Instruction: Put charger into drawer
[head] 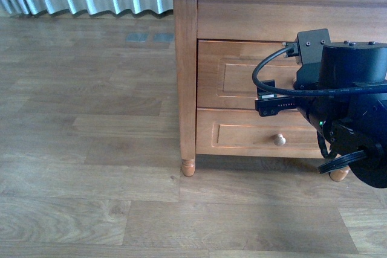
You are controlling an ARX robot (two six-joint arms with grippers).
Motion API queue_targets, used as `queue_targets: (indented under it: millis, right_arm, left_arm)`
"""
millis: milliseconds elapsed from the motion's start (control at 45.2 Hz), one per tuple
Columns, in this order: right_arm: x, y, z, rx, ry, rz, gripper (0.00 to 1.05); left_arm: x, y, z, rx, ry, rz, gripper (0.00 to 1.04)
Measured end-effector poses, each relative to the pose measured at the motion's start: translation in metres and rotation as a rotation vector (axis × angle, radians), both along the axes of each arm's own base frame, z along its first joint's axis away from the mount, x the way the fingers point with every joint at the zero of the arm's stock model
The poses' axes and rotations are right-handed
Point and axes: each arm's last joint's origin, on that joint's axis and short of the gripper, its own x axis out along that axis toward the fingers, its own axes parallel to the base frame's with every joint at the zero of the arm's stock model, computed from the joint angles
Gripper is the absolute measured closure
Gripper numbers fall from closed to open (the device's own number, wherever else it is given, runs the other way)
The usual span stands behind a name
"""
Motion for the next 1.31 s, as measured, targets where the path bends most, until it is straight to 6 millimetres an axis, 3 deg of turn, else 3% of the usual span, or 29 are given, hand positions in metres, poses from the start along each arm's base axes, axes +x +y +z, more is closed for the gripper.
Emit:
queue_targets:
  millis: [243, 354, 465, 841, 1306]
  right_arm:
    - [0.0003, -0.0001, 0.0002, 0.007, -0.001, -0.002, 0.08]
    - [0.0003, -0.0003, 0.0002, 0.010, -0.002, -0.004, 0.19]
    - [0.0004, -0.0004, 0.0002, 0.014, -0.002, -0.003, 0.18]
    - [0.0006, -0.0015, 0.0003, 0.010, -0.002, -0.011, 0.79]
    - [0.0000, -0.0018, 0.0001, 0.011, -0.004, -0.011, 0.80]
  left_arm:
    - [0.0000, 0.0000, 0.0000, 0.000, 0.000, 0.000, 0.06]
    - [0.0000, 0.0000, 0.0000, 0.000, 0.000, 0.000, 0.06]
    - [0.0000, 0.0000, 0.0000, 0.000, 0.000, 0.000, 0.06]
    - [0.0000, 0.0000, 0.0000, 0.000, 0.000, 0.000, 0.06]
    - [0.0000, 0.0000, 0.0000, 0.000, 0.000, 0.000, 0.06]
